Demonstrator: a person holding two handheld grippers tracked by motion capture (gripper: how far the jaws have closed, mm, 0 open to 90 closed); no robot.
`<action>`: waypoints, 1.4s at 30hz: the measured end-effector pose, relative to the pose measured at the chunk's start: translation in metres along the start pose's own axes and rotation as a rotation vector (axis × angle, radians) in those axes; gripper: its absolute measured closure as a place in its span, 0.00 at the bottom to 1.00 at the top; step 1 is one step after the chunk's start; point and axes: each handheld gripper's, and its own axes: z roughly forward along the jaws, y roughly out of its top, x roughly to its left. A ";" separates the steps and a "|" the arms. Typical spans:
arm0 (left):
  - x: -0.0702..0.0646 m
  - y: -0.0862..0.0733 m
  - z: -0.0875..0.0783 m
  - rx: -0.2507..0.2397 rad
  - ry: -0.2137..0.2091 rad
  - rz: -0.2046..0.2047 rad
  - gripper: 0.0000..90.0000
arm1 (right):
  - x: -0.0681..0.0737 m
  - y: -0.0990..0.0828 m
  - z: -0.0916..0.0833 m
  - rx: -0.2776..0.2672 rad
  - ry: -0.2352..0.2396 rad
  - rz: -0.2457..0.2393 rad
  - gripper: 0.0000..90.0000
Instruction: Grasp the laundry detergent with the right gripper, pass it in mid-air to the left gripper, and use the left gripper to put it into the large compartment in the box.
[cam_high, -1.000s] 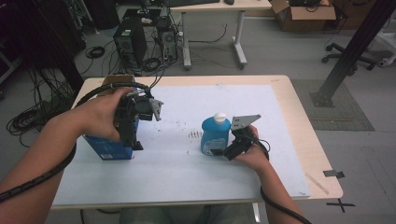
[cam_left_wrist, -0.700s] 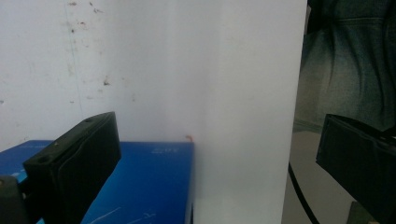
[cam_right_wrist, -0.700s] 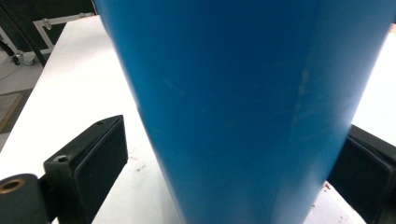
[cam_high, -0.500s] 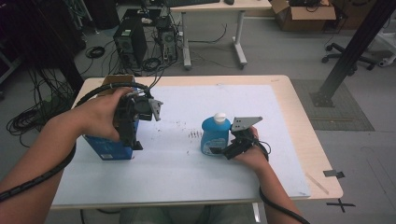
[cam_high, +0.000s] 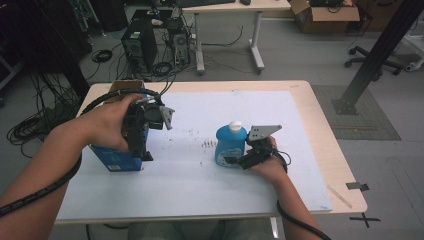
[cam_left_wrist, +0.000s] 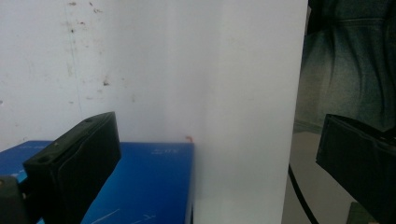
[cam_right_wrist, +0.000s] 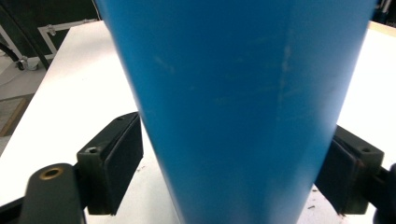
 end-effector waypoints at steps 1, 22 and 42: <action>0.000 0.000 0.000 0.000 -0.001 0.000 0.00 | 0.000 0.000 0.000 0.001 0.000 -0.003 0.20; 0.000 -0.004 0.003 -0.004 0.001 -0.007 0.00 | 0.002 0.003 0.003 0.013 0.003 -0.033 0.43; 0.001 -0.003 0.001 -0.002 0.008 -0.005 0.00 | 0.004 0.000 -0.002 -0.015 0.002 -0.050 0.48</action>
